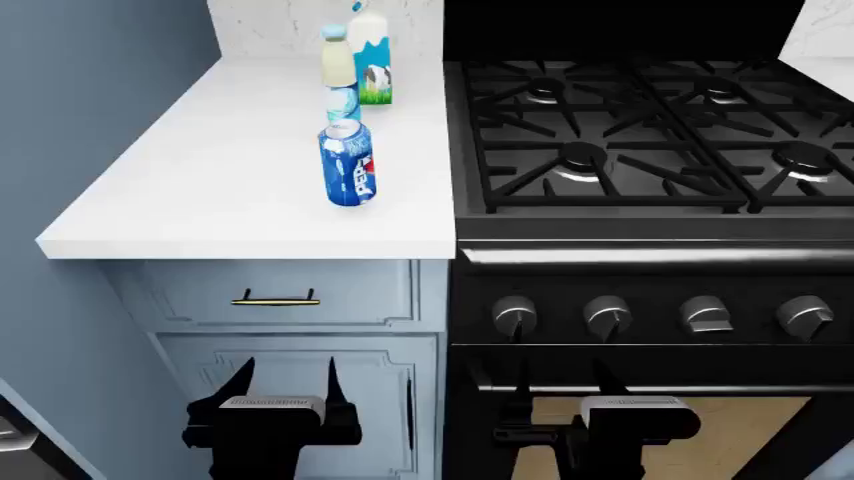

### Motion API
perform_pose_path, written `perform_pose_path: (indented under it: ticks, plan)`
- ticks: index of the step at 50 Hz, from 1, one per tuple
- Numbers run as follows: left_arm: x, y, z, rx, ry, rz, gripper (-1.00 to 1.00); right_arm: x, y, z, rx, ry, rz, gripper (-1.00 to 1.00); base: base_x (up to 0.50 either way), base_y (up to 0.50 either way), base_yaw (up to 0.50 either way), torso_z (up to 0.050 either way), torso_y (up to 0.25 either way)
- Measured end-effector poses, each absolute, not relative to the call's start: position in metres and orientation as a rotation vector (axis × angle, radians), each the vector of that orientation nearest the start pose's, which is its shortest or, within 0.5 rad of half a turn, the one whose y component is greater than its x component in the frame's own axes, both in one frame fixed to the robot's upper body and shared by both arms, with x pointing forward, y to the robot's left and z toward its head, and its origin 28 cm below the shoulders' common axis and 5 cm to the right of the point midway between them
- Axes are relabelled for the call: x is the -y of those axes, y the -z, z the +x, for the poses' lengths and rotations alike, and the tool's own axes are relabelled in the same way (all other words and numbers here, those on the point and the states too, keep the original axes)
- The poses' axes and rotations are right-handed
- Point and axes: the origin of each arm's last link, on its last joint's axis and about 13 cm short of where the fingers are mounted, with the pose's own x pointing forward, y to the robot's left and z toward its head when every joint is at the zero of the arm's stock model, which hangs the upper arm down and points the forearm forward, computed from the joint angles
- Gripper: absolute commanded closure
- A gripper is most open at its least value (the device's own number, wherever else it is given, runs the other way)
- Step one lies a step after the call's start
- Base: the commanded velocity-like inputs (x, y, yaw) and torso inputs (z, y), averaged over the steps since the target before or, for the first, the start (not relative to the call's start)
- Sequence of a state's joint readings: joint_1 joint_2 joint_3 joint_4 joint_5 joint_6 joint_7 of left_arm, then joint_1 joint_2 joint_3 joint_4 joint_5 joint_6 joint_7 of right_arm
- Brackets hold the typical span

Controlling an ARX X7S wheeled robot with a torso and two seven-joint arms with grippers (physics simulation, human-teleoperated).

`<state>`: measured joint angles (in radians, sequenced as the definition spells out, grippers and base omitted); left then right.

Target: Move the drinks to the dining counter.

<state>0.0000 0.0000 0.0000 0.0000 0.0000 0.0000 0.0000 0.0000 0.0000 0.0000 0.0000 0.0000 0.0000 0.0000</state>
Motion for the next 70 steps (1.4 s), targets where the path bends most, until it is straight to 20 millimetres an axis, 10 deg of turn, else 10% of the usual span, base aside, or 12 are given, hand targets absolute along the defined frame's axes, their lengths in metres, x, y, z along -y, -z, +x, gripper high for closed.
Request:
perform_pose_path:
  ticks: [19,45,70]
  plan:
    - [-0.206,-0.020,0.210,0.026,0.000,0.011,-1.00,0.098,-0.033,0.205,0.061,-0.006,-0.003,-1.00,0.00,0.00,0.00,0.000,0.000]
    - [-0.230,-0.146,0.207,0.267,-0.020,0.072,-1.00,0.119,-0.180,0.194,0.290,-0.058,-0.043,-1.00,0.05,0.02,0.00,0.000,0.000]
    - [-0.249,-0.185,0.203,0.312,-0.057,0.106,-1.00,0.124,-0.223,0.187,0.342,-0.055,-0.138,-1.00,0.42,0.12,0.00,0.000,0.000]
